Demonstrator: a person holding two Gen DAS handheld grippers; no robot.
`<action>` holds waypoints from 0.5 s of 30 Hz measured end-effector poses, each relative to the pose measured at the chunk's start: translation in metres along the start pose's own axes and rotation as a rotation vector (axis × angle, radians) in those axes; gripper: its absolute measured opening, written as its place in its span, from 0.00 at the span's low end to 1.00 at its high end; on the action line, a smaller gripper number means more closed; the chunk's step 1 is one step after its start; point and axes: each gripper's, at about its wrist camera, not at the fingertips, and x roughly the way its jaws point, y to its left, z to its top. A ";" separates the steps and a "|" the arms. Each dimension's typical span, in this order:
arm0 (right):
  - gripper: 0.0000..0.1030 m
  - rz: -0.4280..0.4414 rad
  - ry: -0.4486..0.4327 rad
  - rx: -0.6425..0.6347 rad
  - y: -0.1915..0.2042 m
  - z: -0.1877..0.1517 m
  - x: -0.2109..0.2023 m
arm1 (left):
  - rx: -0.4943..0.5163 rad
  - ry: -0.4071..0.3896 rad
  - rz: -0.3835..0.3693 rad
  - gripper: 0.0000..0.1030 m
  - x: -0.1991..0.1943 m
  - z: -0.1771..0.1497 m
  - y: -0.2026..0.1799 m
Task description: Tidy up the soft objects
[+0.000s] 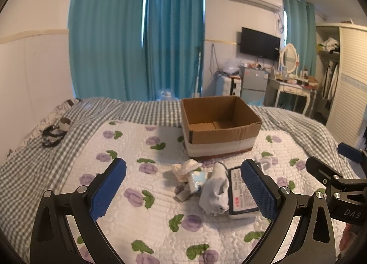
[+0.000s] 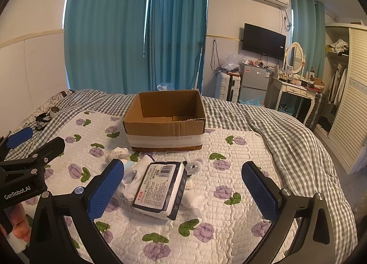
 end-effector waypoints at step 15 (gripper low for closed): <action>1.00 0.008 -0.006 -0.007 0.002 -0.002 -0.003 | 0.000 -0.005 -0.013 0.99 -0.003 0.003 0.000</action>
